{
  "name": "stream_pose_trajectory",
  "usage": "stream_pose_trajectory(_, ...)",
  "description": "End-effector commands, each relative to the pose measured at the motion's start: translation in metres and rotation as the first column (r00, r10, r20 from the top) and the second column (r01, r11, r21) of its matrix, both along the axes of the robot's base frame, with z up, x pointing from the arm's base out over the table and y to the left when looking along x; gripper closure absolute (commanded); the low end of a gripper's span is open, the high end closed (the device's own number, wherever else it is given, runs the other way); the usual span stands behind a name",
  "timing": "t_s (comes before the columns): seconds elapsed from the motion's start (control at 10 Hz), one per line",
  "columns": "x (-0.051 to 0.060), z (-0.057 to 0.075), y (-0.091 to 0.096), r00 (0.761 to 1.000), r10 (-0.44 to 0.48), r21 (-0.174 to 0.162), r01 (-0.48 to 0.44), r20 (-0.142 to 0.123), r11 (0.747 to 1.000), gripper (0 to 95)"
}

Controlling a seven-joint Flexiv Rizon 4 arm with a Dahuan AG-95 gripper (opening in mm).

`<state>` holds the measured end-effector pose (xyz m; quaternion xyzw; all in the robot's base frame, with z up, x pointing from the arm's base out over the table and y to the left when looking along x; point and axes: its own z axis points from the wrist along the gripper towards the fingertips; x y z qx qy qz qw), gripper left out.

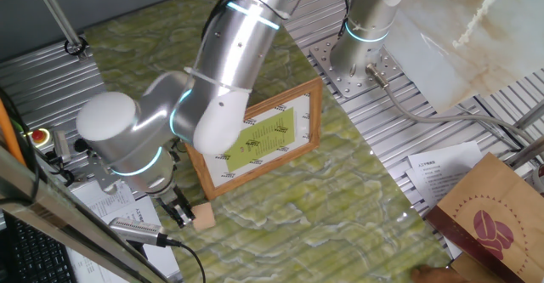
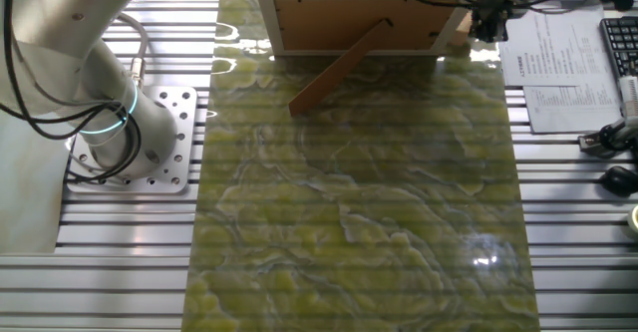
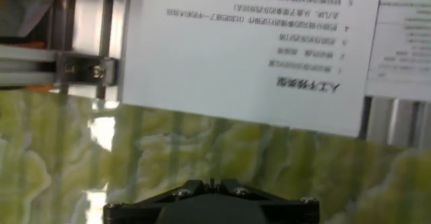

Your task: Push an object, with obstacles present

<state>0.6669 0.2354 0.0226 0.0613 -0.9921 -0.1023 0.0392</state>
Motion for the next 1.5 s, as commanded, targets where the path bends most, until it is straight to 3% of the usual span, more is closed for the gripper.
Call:
stream_pose_trajectory(0.1,-0.003,-0.003,0.003,1.000,-0.003,-0.003,0.003,-0.006,1.000,95.0)
stream_pose_trajectory(0.6,0.001,0.007,0.002,1.000,-0.007,-0.004,0.007,0.003,1.000,95.0)
stream_pose_trajectory(1.0,0.026,0.017,-0.006,0.996,0.085,-0.011,-0.085,-0.007,0.996,95.0)
stream_pose_trajectory(1.3,0.035,0.028,-0.003,0.982,0.183,-0.094,-0.187,-0.043,0.978,95.0)
stream_pose_trajectory(1.5,0.036,0.030,-0.002,0.982,0.180,-0.096,-0.186,-0.061,0.978,95.0)
